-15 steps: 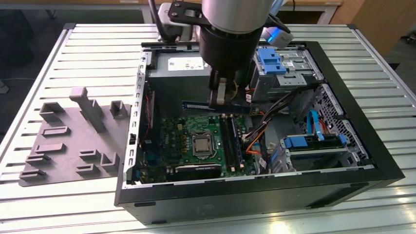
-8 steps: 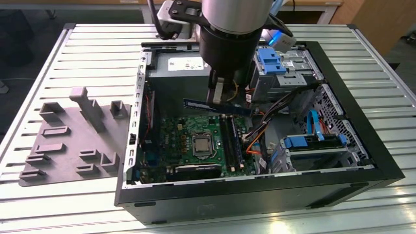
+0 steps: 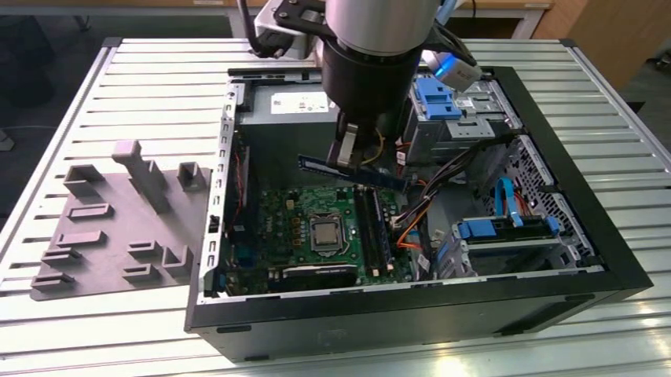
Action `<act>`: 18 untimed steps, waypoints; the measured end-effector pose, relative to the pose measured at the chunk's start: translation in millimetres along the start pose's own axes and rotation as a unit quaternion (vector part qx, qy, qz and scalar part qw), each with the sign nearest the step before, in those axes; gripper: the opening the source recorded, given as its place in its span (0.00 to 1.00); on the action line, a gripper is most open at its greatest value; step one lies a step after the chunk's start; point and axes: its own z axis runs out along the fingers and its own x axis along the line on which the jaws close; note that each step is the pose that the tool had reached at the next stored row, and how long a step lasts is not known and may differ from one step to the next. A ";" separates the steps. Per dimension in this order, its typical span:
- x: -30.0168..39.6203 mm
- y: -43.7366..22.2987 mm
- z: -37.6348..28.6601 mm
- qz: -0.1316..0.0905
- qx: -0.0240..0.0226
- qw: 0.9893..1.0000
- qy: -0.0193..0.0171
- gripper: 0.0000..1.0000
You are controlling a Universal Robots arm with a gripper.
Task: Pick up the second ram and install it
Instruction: 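Insert the second ram into the second slot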
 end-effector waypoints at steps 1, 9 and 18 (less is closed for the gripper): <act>0.0 0.0 0.1 0.006 0.000 1.000 0.000 0.12; 0.0 0.0 0.4 0.049 0.003 0.999 -0.003 0.12; 0.0 0.0 0.6 0.094 0.005 0.996 -0.005 0.12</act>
